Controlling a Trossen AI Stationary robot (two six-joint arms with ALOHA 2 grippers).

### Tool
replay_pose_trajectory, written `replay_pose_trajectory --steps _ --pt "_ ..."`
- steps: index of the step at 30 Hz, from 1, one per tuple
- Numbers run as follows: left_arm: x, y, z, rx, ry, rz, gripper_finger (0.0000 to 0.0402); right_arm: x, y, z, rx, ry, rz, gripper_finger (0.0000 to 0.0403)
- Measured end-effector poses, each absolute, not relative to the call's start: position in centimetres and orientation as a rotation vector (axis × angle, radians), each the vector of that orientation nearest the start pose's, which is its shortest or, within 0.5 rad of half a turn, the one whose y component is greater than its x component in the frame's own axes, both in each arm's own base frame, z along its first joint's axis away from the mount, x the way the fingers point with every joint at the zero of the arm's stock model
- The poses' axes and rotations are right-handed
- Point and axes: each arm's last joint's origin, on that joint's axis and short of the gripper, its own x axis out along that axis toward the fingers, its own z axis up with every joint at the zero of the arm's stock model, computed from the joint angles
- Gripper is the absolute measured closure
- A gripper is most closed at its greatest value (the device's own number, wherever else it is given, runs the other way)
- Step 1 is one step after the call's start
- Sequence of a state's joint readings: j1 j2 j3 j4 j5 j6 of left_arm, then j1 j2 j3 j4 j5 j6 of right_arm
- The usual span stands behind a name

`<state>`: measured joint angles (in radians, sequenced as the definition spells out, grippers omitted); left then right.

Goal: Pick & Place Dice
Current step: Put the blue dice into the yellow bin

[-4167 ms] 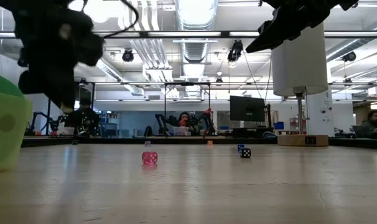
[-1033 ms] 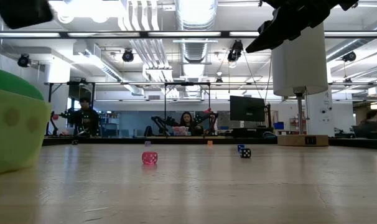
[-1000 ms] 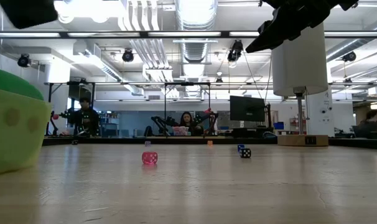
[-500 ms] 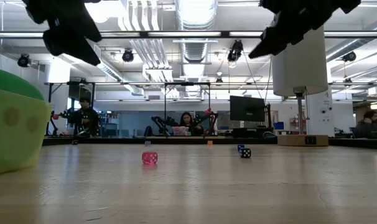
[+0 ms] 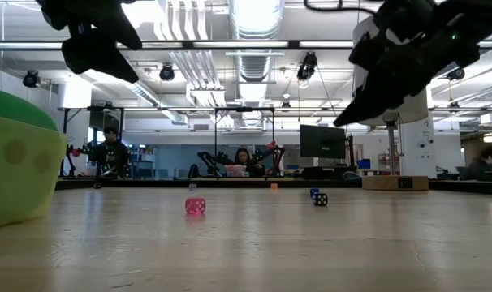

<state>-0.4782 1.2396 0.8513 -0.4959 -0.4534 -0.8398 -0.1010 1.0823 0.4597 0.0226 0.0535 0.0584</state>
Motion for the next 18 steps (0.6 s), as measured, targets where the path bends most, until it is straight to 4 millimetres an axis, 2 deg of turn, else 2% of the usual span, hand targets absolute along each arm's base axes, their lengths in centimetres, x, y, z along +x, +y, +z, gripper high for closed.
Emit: replay_pose_trajectory --steps 6,11,18 --pt "22.2 -10.1 24.3 -0.396 0.732 0.300 0.0098 21.7 -3.3 15.9 0.068 0.651 -0.207 0.0223" --pt "22.1 -10.0 24.3 -0.391 0.734 0.299 0.0101 23.2 -3.9 15.2 0.058 0.622 -0.214 0.0223" --pt "22.1 -10.0 24.1 -0.388 0.738 0.301 0.0095 24.6 -4.1 13.2 0.039 0.701 -0.202 0.0223"
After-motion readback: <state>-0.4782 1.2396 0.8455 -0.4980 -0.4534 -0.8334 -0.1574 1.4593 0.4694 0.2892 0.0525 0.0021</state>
